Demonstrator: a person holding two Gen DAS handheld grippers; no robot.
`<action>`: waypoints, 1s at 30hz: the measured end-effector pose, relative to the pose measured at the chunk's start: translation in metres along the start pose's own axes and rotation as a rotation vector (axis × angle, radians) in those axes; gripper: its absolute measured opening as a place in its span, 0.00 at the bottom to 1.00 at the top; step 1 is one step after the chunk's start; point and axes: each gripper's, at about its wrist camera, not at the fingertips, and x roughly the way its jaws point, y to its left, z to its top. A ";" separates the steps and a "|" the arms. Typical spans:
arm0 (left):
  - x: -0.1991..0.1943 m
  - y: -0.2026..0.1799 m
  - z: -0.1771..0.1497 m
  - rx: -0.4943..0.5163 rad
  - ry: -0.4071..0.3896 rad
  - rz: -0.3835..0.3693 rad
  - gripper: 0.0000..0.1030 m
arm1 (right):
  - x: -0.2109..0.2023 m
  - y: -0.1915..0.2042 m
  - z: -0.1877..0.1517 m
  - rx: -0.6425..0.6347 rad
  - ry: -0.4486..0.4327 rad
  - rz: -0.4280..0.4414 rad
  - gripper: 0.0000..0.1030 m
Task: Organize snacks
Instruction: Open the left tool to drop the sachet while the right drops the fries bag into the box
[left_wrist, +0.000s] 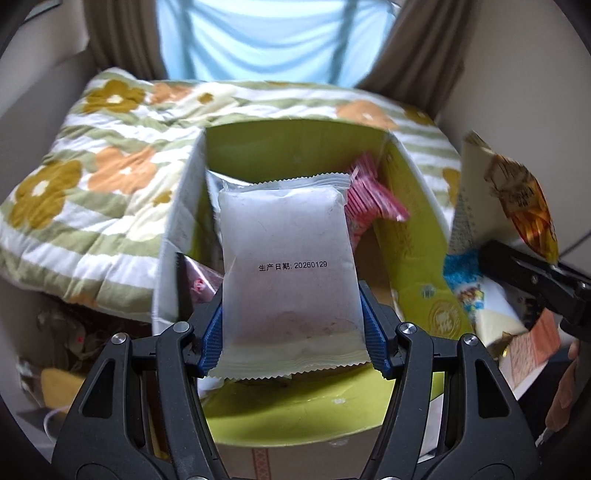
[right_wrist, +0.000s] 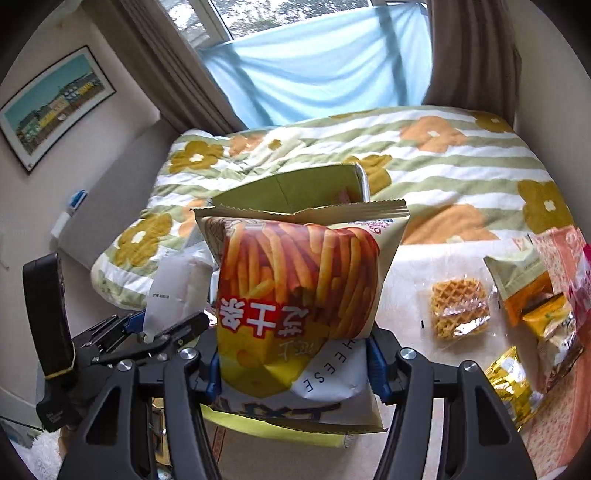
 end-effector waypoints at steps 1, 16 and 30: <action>0.003 -0.001 0.000 0.004 0.010 -0.008 0.58 | 0.004 0.000 0.001 0.009 0.009 -0.009 0.54; -0.010 0.015 -0.015 0.002 0.032 -0.006 1.00 | 0.021 0.000 0.014 -0.071 0.076 -0.037 0.54; -0.023 0.021 -0.029 -0.017 0.020 0.076 1.00 | 0.050 0.022 0.013 -0.183 0.123 -0.041 0.82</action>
